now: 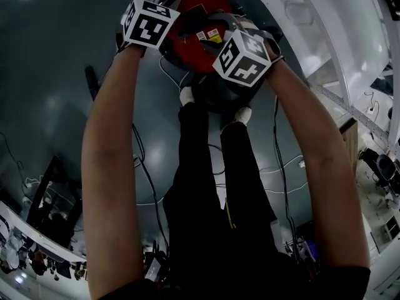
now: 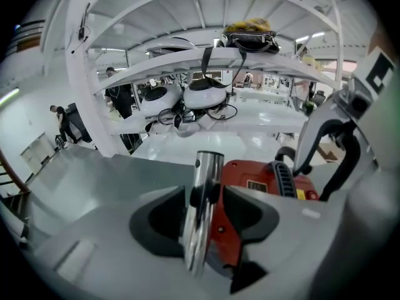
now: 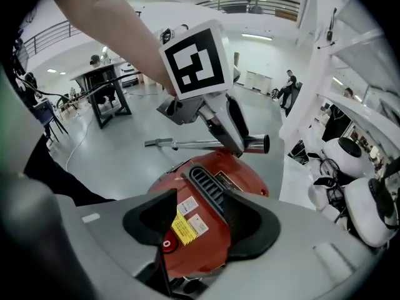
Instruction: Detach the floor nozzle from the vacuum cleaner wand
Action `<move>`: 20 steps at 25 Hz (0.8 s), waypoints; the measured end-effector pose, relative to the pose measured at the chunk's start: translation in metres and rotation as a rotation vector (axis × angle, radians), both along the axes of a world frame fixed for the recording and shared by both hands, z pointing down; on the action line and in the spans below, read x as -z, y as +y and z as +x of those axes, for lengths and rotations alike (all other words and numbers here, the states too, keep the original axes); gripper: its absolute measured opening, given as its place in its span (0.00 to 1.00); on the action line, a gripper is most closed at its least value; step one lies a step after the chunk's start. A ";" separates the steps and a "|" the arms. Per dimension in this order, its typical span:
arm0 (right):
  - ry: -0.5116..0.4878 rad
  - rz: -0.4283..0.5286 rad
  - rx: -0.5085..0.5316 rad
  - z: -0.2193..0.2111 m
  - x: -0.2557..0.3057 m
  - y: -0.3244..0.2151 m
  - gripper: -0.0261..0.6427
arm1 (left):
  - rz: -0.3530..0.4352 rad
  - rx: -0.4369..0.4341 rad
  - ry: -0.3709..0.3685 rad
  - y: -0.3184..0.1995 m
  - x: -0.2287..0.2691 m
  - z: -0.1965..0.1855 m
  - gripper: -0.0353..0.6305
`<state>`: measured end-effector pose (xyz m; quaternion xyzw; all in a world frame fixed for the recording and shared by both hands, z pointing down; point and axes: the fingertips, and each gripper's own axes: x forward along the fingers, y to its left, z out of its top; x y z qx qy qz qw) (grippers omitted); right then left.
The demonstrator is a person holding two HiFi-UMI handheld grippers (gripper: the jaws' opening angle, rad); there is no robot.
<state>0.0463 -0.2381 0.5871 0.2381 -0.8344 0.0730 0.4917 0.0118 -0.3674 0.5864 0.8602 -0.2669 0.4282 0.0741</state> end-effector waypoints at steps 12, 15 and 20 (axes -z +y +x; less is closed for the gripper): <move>-0.100 0.035 -0.163 0.010 0.008 0.015 0.19 | 0.053 0.158 0.178 0.034 0.035 -0.028 0.12; -0.126 0.033 -0.236 0.018 0.011 0.021 0.14 | 0.041 0.188 0.226 0.058 0.040 -0.033 0.09; -0.176 0.051 -0.399 0.037 0.022 0.031 0.04 | -0.004 0.223 0.286 0.105 0.044 -0.028 0.07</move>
